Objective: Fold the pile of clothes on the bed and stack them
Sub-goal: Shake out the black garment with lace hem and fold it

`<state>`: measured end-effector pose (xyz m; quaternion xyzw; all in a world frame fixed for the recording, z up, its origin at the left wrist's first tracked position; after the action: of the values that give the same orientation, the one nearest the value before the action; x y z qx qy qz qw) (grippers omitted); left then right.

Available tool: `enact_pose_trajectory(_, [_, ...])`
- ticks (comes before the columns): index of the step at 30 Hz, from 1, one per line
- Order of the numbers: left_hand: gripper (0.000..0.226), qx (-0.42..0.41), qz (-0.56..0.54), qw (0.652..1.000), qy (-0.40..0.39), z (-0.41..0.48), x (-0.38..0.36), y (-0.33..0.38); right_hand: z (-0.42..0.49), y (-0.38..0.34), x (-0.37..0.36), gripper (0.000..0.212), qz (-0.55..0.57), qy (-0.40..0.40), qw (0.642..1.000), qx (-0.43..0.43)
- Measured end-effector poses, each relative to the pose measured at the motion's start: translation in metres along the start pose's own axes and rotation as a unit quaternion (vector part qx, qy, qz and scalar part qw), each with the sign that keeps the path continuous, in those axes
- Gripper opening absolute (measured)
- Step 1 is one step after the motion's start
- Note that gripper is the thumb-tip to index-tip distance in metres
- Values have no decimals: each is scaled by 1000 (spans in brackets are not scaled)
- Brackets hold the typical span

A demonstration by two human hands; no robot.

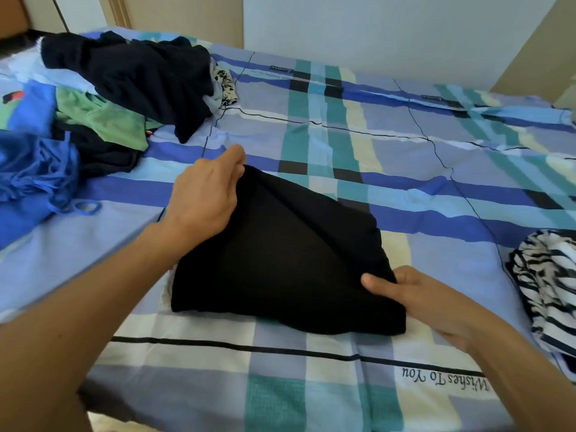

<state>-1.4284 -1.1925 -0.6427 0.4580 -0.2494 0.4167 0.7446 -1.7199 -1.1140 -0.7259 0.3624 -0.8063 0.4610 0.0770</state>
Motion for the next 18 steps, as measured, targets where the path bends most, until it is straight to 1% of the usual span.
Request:
enact_pose_trajectory(1, [16, 2, 16, 999, -35, 1, -8, 1, -2, 2, -2, 38, -20, -13, 1000, -4])
enact_pose_trajectory(2, [14, 9, 49, 996, -74, 0, -16, 2, -4, 6, -2, 45, -57, -16, 998, -13])
enact_pose_trajectory(3, [11, 11, 93, 990, -102, -4, -21, 5, -1, 10, 3, 53, -98, -3, 995, -15])
enact_pose_trajectory(4, [9, -6, 135, 984, -112, -9, -24, 14, 2, 11, 11, 51, -141, 28, 990, -7])
enact_pose_trajectory(5, [12, -38, 149, 982, -105, -17, -22, 26, 4, 6, 22, 39, -185, 88, 979, 12])
enact_pose_trajectory(6, [15, -79, 139, 983, -93, -26, -17, 42, 1, -4, 39, 26, -217, 177, 959, 38])
enact_pose_trajectory(7, [18, -121, 118, 982, -80, -37, -11, 61, -8, -22, 53, 22, -222, 279, 931, 79])
enact_pose_trajectory(8, [22, -156, 97, 980, -74, -48, -5, 77, -21, -44, 59, 25, -208, 361, 898, 143])
enact_pose_trajectory(9, [29, -178, 86, 977, -82, -58, -4, 89, -35, -67, 57, 27, -181, 410, 866, 221])
enact_pose_trajectory(10, [40, -184, 83, 974, -104, -66, -8, 96, -42, -87, 48, 29, -164, 413, 848, 289])
enact_pose_trajectory(11, [54, -175, 85, 971, -140, -74, -17, 99, -41, -103, 32, 36, -179, 378, 843, 338])
enact_pose_trajectory(12, [68, -155, 90, 967, -183, -80, -27, 96, -33, -111, 10, 45, -216, 323, 847, 362])
enact_pose_trajectory(13, [81, -133, 98, 961, -221, -84, -37, 88, -18, -109, -13, 53, -263, 267, 855, 358])
enact_pose_trajectory(14, [89, -112, 107, 955, -252, -86, -45, 76, -2, -99, -28, 61, -311, 228, 859, 336])
enact_pose_trajectory(16, [97, -72, 116, 945, -296, -80, -60, 45, 29, -68, -35, 70, -383, 205, 862, 262])
enact_pose_trajectory(18, [100, -27, 106, 942, -317, -69, -69, 14, 47, -42, -25, 75, -376, 193, 887, 187])
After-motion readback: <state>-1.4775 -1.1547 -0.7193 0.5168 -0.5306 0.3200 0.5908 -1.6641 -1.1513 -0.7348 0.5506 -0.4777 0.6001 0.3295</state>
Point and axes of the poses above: each hand's wrist, its own z-axis towards the middle knuckle, its own x-axis out of the back of the hand, y = z × x, the point moved 9 cm from there along z, towards the middle knuckle, and after that the axes turned 9 degrees about -z, right-handed, at the moved point
